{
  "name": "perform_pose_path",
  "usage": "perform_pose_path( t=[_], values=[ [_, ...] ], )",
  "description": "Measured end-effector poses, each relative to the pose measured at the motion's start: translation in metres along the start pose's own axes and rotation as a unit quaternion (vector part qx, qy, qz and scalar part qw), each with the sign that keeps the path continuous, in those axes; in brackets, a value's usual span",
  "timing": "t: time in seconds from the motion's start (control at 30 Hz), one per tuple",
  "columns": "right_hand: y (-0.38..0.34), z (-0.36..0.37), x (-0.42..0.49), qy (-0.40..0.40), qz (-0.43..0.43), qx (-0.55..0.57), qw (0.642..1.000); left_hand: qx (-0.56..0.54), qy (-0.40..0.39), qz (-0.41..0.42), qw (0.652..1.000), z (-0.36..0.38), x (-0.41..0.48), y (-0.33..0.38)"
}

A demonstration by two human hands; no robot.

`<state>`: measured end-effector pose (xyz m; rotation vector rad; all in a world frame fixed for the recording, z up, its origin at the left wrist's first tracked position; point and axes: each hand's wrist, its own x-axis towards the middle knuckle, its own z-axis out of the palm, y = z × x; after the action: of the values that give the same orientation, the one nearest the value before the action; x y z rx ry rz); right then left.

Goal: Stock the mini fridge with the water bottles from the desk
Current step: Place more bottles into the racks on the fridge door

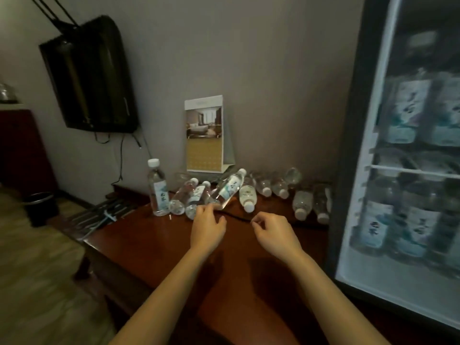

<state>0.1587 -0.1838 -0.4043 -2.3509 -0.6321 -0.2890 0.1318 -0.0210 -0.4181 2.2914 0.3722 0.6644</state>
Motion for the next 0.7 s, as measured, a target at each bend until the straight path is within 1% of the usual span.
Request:
perform_pose_path(
  t=[0.1,0.2,0.33,0.4,0.47,0.53,0.63,0.7],
  values=[
    [-0.006,0.033,0.030,-0.036,0.023,0.037,0.998,0.047,0.005,-0.106,0.993,-0.004,0.028,-0.028],
    [-0.015,0.061,0.056,-0.062,0.045,0.096,0.992,0.059,0.021,-0.177,0.982,-0.003,0.055,-0.048],
    [-0.024,0.089,0.080,-0.080,0.059,0.151,0.984,0.058,0.010,-0.220,0.974,0.008,0.083,-0.067],
    [-0.023,0.101,0.086,-0.087,0.084,0.183,0.976,0.064,0.026,-0.223,0.972,0.013,0.089,-0.071],
    [-0.021,0.113,0.091,-0.091,0.141,0.246,0.955,0.072,0.046,-0.219,0.972,0.015,0.093,-0.073],
    [-0.020,0.121,0.092,-0.091,0.199,0.316,0.923,0.076,0.053,-0.224,0.970,0.014,0.092,-0.075],
    [-0.025,0.124,0.089,-0.108,0.229,0.379,0.890,0.075,0.042,-0.243,0.966,0.007,0.082,-0.079],
    [-0.033,0.124,0.084,-0.128,0.236,0.402,0.875,0.071,0.015,-0.265,0.962,0.001,0.070,-0.082]
  ],
)
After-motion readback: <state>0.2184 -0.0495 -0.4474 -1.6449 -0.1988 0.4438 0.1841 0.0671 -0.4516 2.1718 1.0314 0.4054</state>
